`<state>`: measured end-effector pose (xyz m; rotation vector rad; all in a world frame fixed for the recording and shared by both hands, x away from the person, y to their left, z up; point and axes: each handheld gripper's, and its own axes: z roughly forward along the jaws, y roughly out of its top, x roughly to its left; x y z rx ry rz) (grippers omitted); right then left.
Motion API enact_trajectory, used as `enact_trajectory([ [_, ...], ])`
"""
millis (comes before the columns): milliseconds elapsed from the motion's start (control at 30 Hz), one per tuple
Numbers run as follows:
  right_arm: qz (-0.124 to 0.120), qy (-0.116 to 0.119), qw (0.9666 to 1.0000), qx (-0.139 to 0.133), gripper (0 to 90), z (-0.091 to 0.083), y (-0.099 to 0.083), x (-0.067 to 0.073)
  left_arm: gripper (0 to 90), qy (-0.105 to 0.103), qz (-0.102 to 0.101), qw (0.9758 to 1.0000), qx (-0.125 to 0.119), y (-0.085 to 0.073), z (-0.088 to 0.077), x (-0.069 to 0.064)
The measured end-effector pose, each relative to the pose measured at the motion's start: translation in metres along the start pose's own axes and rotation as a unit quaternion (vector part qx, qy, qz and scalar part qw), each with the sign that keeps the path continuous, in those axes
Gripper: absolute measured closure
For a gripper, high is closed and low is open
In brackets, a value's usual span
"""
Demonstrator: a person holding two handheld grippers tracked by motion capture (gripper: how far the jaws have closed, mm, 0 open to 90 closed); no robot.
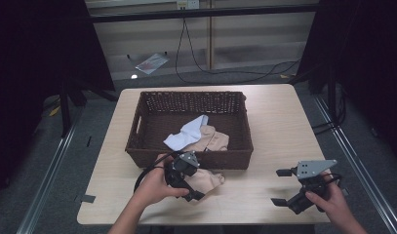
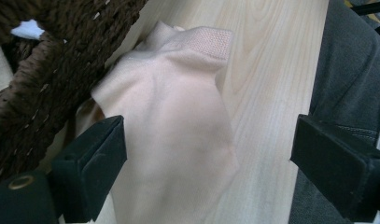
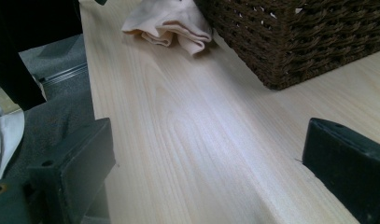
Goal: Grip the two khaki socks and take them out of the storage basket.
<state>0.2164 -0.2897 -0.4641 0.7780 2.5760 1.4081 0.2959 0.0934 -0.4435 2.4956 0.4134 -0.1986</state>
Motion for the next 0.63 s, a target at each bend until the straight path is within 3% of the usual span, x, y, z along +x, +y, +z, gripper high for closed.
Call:
enact_trajectory([
  [133,0.002,-0.002,1.0000,-0.001,1.6,0.000,0.000,0.000,9.6,0.002,0.005,1.0000,0.000,-0.001,0.006,-0.001],
  [333,-0.003,-0.005,1.0000,-0.002,1.6,0.000,0.000,-0.001,9.3,0.007,0.029,0.9996,-0.003,-0.002,0.013,-0.001],
  [633,-0.002,-0.002,1.0000,-0.001,1.6,0.001,0.001,-0.001,9.3,0.016,0.033,0.9993,-0.006,-0.005,0.014,-0.001],
])
